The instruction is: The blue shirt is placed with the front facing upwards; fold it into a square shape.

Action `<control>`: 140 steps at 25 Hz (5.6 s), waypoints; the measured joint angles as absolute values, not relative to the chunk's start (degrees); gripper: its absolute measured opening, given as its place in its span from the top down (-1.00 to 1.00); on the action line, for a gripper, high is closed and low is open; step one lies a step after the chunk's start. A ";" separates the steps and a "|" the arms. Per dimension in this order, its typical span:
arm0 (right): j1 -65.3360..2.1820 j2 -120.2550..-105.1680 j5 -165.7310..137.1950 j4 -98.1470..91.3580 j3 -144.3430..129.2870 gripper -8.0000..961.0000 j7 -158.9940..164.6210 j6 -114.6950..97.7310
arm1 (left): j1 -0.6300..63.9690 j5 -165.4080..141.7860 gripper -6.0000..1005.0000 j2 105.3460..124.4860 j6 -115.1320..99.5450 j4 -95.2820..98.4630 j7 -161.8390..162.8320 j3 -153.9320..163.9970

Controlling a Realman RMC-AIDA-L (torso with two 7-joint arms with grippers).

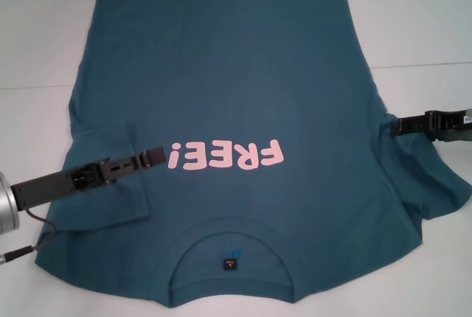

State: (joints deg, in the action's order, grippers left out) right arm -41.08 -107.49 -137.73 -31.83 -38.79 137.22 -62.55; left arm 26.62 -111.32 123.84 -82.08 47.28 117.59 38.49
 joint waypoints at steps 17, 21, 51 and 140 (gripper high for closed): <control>-40.71 -107.04 -141.34 -31.91 -39.91 -0.68 136.89 -64.03 | 26.37 -111.35 -0.86 123.84 -82.09 47.28 117.59 38.49; -40.76 -107.38 -141.57 -31.91 -39.91 -0.67 136.31 -63.30 | 26.42 -111.32 -0.86 123.84 -82.09 47.28 117.59 38.49; -41.48 -109.07 -143.29 -33.74 -42.85 0.06 138.84 -60.54 | 26.67 -111.27 -0.86 123.84 -82.10 47.29 117.72 38.50; -52.20 -115.64 -150.13 -35.88 -43.01 0.66 155.82 -56.36 | 24.17 -111.18 -0.86 123.72 -82.09 45.71 118.21 27.85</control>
State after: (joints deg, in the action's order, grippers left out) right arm -52.20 -115.64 -150.13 -35.88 -43.01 155.82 -56.36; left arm 24.17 -111.18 123.72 -82.09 45.71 118.21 27.85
